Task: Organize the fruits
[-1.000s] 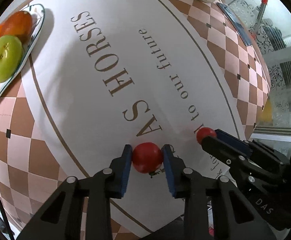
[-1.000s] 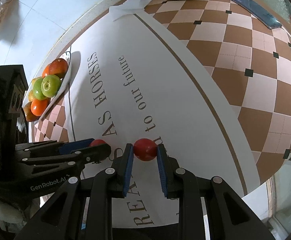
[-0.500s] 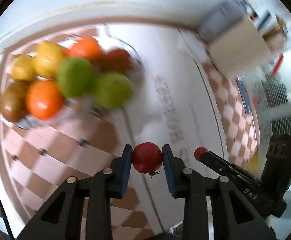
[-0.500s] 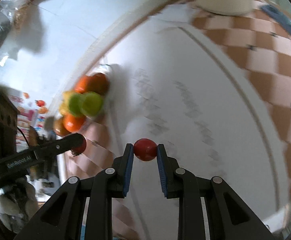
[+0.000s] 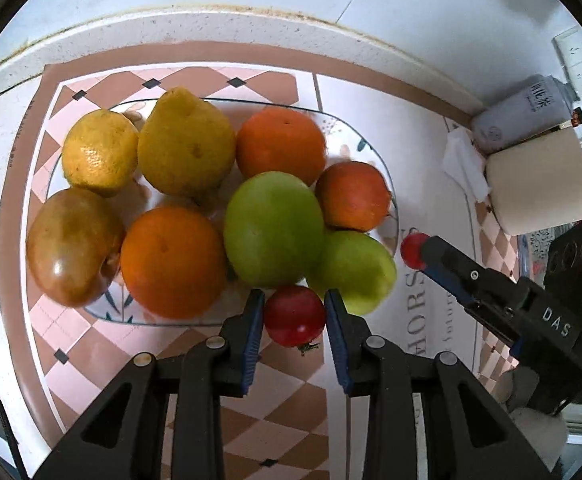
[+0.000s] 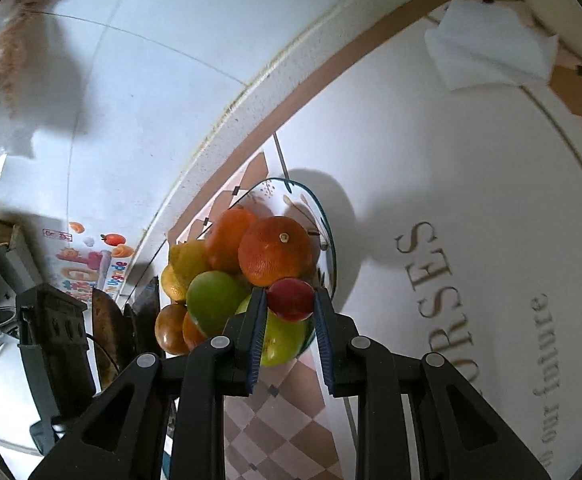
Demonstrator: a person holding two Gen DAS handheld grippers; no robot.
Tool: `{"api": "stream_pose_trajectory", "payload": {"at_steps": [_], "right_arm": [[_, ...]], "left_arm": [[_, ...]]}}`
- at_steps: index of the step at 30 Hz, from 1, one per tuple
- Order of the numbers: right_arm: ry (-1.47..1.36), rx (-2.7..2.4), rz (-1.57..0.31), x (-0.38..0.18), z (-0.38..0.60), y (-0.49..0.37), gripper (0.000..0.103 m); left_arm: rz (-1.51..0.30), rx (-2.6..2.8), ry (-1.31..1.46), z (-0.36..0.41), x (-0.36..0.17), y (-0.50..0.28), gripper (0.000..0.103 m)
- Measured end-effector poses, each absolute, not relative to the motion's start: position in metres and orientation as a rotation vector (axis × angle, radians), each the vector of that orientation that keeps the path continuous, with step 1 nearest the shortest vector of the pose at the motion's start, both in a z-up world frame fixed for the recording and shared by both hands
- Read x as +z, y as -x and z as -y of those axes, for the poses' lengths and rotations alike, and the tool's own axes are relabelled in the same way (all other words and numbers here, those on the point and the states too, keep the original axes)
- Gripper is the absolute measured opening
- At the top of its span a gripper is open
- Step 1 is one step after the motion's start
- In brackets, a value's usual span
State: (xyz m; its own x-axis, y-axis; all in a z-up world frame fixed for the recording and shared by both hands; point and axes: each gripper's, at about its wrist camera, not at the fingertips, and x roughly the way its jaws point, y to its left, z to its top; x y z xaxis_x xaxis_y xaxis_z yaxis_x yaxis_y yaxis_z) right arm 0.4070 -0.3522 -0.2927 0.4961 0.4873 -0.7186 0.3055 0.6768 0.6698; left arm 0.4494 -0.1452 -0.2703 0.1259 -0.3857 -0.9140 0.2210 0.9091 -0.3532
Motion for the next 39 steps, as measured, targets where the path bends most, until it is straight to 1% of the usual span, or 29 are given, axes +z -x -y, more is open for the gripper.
{"api": "stream_pose_trajectory", "payload": {"at_steps": [4, 5, 6, 7, 8, 9, 10, 11, 14, 15, 16, 17, 18, 19, 20, 21, 22, 28, 34, 39], "right_arm": [[-0.864, 0.142, -1.122, -0.303, 0.346, -0.417, 0.026], [-0.866, 0.134, -1.127, -0.304, 0.346, -0.418, 0.027], [-0.868, 0.130, -1.138, -0.306, 0.347, -0.418, 0.027], [-0.875, 0.123, -1.151, -0.307, 0.348, -0.417, 0.031], [-0.884, 0.116, -1.165, -0.309, 0.350, -0.417, 0.041], [-0.887, 0.107, -1.177, -0.311, 0.352, -0.416, 0.046], [-0.888, 0.098, -1.183, -0.312, 0.354, -0.415, 0.055], [-0.892, 0.088, -1.184, -0.311, 0.356, -0.414, 0.062], [-0.886, 0.069, -1.192, -0.309, 0.363, -0.408, 0.067], [-0.874, 0.058, -1.199, -0.307, 0.363, -0.407, 0.068], [-0.839, 0.040, -1.204, -0.303, 0.363, -0.405, 0.075], [-0.783, 0.011, -1.210, -0.297, 0.362, -0.404, 0.084], [-0.706, -0.021, -1.215, -0.290, 0.359, -0.401, 0.088], [-0.639, -0.044, -1.218, -0.284, 0.356, -0.399, 0.092], [-0.547, -0.073, -1.221, -0.275, 0.349, -0.397, 0.094], [-0.490, -0.088, -1.223, -0.270, 0.344, -0.395, 0.095], [-0.424, -0.103, -1.228, -0.265, 0.338, -0.393, 0.097], [-0.220, -0.115, -1.182, -0.236, 0.306, -0.377, 0.100], [-0.167, -0.103, -1.120, -0.204, 0.284, -0.364, 0.101], [-0.146, -0.100, -1.069, -0.175, 0.266, -0.343, 0.101]], "left_arm": [[-1.388, -0.442, 0.147, 0.146, -0.277, -0.452, 0.029], [-1.397, -0.435, 0.151, 0.145, -0.279, -0.453, 0.030], [-1.403, -0.425, 0.156, 0.143, -0.280, -0.454, 0.034], [-1.408, -0.420, 0.161, 0.142, -0.280, -0.455, 0.036], [-1.417, -0.415, 0.171, 0.140, -0.281, -0.456, 0.037], [-1.420, -0.411, 0.175, 0.139, -0.280, -0.457, 0.038], [-1.419, -0.402, 0.177, 0.136, -0.279, -0.457, 0.038], [-1.414, -0.395, 0.174, 0.134, -0.277, -0.456, 0.039], [-1.403, -0.380, 0.180, 0.127, -0.271, -0.452, 0.043], [-1.396, -0.374, 0.178, 0.125, -0.268, -0.451, 0.049], [-1.384, -0.363, 0.170, 0.124, -0.265, -0.449, 0.061], [-1.365, -0.351, 0.154, 0.121, -0.259, -0.446, 0.067], [-1.341, -0.333, 0.131, 0.119, -0.253, -0.442, 0.075], [-1.321, -0.314, 0.100, 0.118, -0.249, -0.439, 0.081], [-1.303, -0.291, 0.068, 0.116, -0.244, -0.437, 0.084], [-1.287, -0.265, 0.040, 0.114, -0.241, -0.434, 0.091], [-1.271, -0.243, 0.021, 0.112, -0.238, -0.431, 0.096], [-1.211, -0.168, -0.030, 0.097, -0.226, -0.417, 0.098], [-1.154, -0.138, -0.016, 0.083, -0.205, -0.396, 0.102], [-1.082, -0.129, -0.015, 0.071, -0.179, -0.372, 0.102]]}}
